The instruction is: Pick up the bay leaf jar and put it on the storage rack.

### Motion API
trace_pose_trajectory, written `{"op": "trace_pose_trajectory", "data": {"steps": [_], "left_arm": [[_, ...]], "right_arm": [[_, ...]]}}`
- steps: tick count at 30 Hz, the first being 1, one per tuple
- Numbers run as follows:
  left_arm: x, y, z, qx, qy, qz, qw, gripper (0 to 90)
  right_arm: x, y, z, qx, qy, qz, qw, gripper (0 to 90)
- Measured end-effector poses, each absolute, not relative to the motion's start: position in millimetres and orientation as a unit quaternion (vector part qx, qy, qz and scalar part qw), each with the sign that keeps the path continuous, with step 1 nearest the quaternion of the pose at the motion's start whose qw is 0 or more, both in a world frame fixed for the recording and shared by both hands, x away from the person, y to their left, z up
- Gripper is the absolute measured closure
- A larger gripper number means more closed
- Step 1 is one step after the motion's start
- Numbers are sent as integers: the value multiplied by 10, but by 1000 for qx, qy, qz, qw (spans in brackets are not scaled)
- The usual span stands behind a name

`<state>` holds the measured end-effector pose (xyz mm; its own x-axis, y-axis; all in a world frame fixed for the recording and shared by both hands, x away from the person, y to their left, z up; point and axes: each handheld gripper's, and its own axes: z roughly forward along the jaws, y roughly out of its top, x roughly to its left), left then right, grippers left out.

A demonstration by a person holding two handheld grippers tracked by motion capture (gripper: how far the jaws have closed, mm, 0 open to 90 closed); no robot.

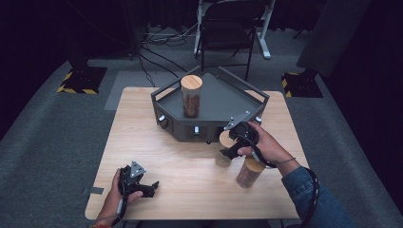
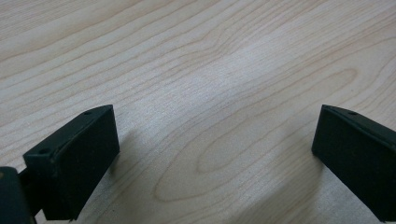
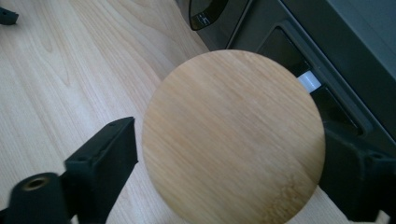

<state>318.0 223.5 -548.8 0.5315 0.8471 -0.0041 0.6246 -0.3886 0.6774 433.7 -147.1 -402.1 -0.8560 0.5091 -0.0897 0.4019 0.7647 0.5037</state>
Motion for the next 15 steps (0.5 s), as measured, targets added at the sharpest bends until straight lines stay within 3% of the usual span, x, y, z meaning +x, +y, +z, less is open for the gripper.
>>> {"op": "trace_pose_trajectory", "data": {"steps": [15], "left_arm": [[3179, 2235, -5488, 816, 450, 174, 319, 6]], "right_arm": [[4454, -1386, -4067, 234, 946, 202, 98, 209]]}}
